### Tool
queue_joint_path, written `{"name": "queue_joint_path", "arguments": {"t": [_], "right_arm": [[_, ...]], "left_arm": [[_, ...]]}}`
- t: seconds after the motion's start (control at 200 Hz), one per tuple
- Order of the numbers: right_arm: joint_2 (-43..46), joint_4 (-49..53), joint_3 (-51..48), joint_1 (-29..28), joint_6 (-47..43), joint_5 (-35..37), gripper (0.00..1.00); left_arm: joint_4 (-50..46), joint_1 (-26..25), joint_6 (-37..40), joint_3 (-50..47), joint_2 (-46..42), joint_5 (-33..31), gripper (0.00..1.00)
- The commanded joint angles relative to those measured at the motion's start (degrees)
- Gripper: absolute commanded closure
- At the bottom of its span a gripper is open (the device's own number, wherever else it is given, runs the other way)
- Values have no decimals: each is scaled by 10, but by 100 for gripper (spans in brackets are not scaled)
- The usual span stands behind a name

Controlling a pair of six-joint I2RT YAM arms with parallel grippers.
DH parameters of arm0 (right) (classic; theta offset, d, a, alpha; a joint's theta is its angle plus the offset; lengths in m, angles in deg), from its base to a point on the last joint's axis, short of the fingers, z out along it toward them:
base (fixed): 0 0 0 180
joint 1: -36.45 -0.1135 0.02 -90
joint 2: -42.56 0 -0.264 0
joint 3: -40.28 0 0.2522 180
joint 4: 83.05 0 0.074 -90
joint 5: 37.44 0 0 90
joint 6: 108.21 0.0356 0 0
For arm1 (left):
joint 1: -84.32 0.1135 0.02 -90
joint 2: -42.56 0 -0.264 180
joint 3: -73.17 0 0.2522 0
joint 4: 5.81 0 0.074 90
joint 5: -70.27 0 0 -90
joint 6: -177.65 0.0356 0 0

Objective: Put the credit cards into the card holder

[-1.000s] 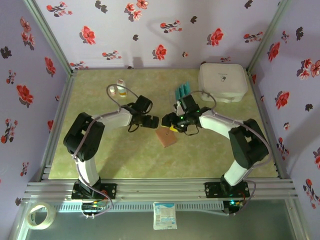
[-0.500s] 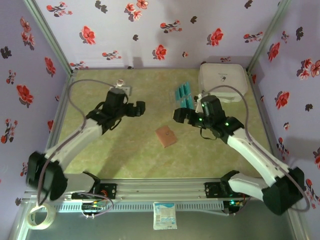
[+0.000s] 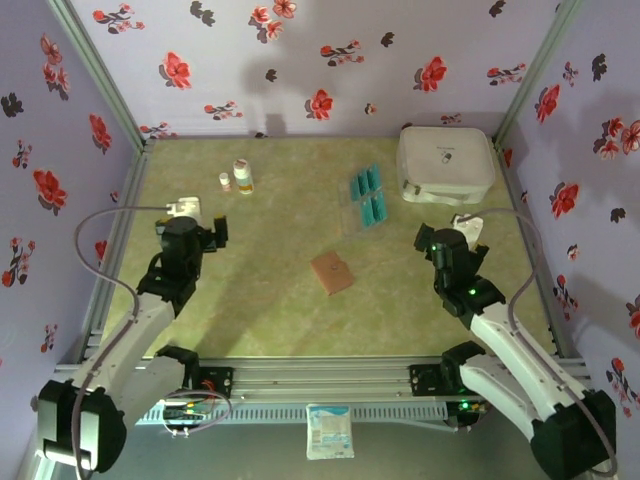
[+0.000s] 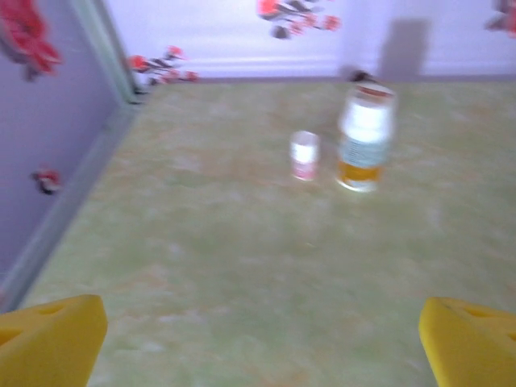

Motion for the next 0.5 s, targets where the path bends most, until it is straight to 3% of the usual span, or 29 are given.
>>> {"name": "queue_joint_path", "arguments": {"t": [0.0,0.13,0.25,0.385,0.495], "right_arm": [[-44,-125,-22,45,-49,91,1],[-152,-218,-44,93,-101,95,1],[-242,-355,-76,102,-166,79,1],[-269,-485,-101,112,-192,-2,1],[-299,-561,-116,123,-214,-80,1]], "left_arm": [[100,54,30,-42,31,-28,0],[254,91,41,-91,114,-3,0],[392,99,71,-120,212,7,0],[411,120,49,-100,263,50,0],[525,130,49,-127,330,98,0]]}}
